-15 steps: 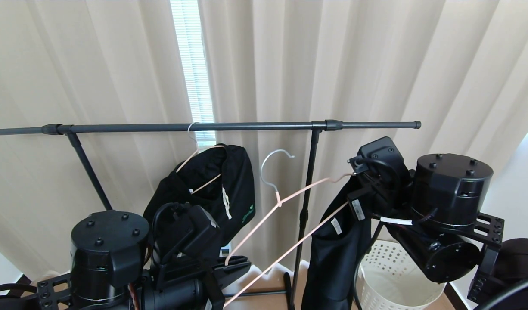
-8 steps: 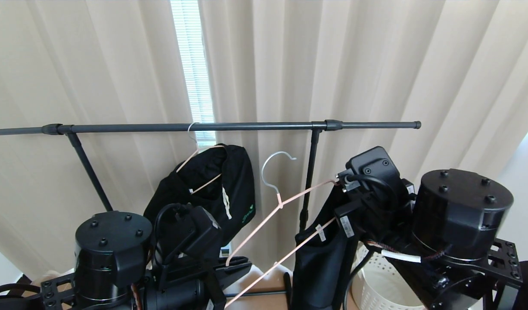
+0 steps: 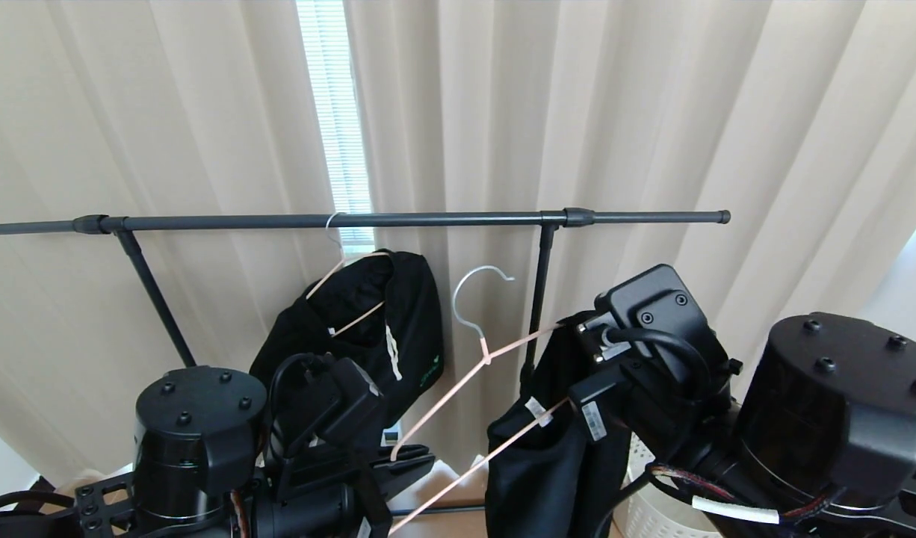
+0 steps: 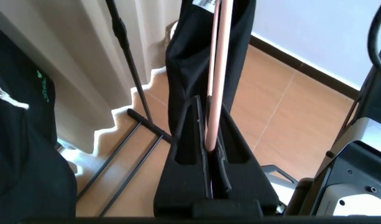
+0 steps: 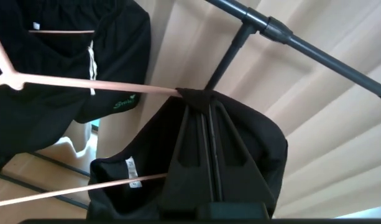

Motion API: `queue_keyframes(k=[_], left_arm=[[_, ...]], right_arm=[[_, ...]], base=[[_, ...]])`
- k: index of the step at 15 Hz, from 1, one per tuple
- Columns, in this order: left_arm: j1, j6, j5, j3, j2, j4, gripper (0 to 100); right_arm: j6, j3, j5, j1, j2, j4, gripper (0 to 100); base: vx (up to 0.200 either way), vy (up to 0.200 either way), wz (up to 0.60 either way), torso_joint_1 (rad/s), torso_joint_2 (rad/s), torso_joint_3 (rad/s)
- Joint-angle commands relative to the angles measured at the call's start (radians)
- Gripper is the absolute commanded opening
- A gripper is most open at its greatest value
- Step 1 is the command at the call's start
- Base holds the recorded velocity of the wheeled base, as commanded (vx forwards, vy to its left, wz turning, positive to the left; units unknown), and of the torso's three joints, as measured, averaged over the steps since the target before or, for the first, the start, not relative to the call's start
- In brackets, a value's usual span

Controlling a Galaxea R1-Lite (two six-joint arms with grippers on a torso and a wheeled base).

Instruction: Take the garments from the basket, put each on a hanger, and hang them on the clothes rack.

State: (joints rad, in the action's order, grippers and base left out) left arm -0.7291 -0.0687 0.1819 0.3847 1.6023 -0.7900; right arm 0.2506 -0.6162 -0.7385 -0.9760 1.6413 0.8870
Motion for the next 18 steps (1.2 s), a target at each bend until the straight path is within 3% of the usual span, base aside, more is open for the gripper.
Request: queue_keyframes(k=[1,4,9,11,15,18], left_arm=[[0.036,-0.008,-0.007,0.000,-0.005,-0.002,0],[0.112,-0.037,-0.002,0.000,-0.032,-0.006,0],[0.126,-0.060,0.001,-0.004,-0.047,-0.008,0],[0.120,-0.059,0.002,-0.004,-0.041,-0.008,0],[0.094,-0.052,0.001,-0.006,-0.009,-0.037,0],[0.051,-0.054,-0.002,-0.061,0.047,-0.167,0]], right_arm=[[-0.001,-0.008,0.022,0.011,-0.032,0.000,0],[0.001,-0.019,0.027,0.079,-0.046,-0.002,0],[-0.036,-0.063,0.056,0.175,0.038,0.001,0],[-0.048,-0.068,0.057,0.166,0.057,0.001,0],[-0.108,-0.086,0.053,0.056,0.066,0.001,0],[-0.146,-0.099,0.054,0.011,0.083,0.001,0]], base=[[0.000,0.000,0.00,0.000,0.00,0.000],[0.000,0.000,0.00,0.000,0.00,0.000],[0.000,0.000,0.00,0.000,0.00,0.000],[0.000,0.000,0.00,0.000,0.00,0.000],[0.000,0.000,0.00,0.000,0.00,0.000],[0.000,0.000,0.00,0.000,0.00,0.000]])
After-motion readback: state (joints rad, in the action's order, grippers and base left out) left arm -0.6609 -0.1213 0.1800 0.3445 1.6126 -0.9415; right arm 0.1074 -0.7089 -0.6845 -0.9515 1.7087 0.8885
